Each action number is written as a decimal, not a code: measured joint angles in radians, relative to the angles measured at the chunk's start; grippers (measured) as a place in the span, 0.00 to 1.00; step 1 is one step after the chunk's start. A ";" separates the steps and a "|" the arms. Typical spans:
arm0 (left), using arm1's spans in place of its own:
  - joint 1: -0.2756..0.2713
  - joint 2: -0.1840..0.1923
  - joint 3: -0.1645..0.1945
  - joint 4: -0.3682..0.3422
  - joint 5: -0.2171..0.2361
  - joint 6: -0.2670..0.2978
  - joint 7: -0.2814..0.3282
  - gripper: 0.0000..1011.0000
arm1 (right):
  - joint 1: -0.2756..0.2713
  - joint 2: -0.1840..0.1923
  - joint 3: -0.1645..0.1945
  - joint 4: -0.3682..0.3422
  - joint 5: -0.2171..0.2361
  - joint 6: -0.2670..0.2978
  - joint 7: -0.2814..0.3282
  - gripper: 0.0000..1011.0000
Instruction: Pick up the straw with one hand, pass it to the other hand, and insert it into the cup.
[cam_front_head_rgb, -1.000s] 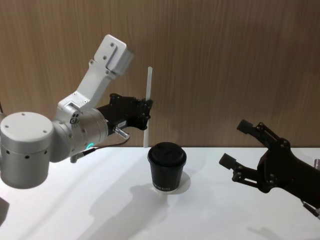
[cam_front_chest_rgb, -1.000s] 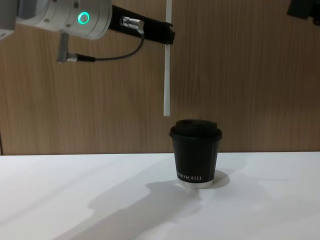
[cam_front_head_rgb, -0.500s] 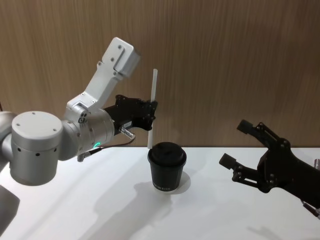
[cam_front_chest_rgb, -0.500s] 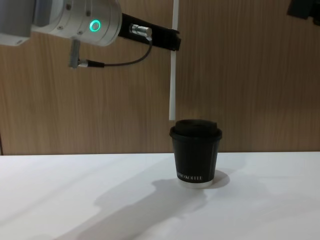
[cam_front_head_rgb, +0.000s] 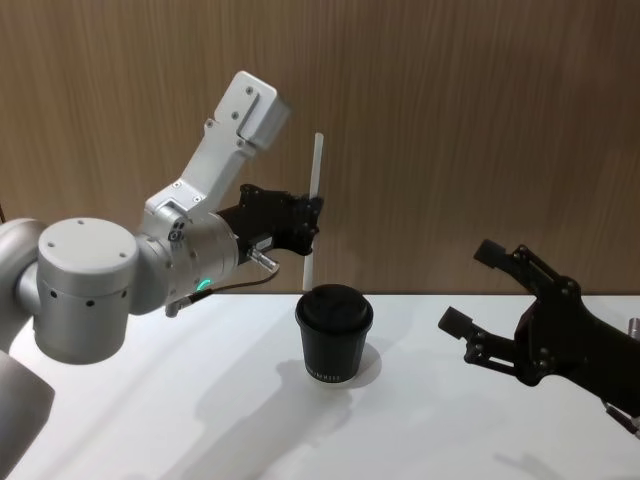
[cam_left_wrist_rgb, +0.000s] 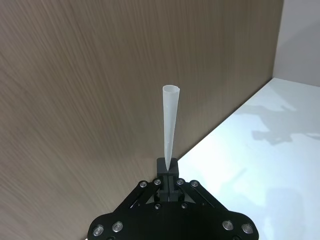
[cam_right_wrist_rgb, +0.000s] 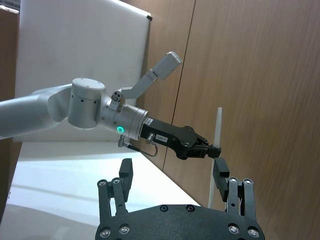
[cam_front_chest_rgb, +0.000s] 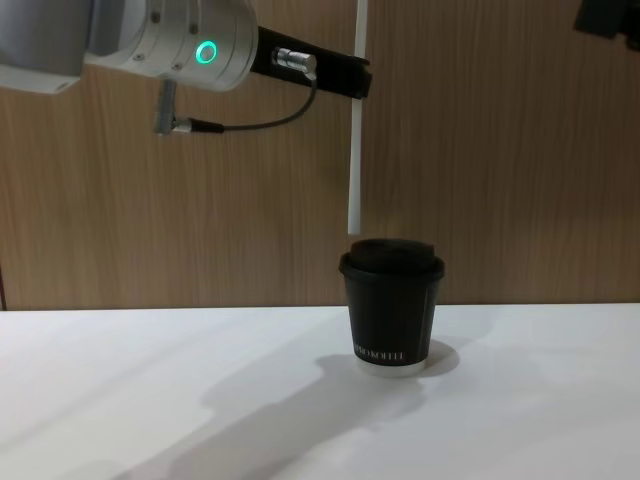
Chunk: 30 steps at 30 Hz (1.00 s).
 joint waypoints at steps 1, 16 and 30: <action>-0.002 -0.003 0.000 0.005 0.002 -0.002 -0.002 0.00 | 0.000 0.000 0.000 0.000 0.000 0.000 0.000 0.99; -0.022 -0.027 0.008 0.052 0.016 -0.019 -0.024 0.00 | 0.000 0.000 0.000 0.000 0.000 0.000 0.000 0.99; -0.032 -0.044 0.008 0.088 0.030 -0.032 -0.038 0.00 | 0.000 0.000 0.000 0.000 0.000 0.000 0.000 0.99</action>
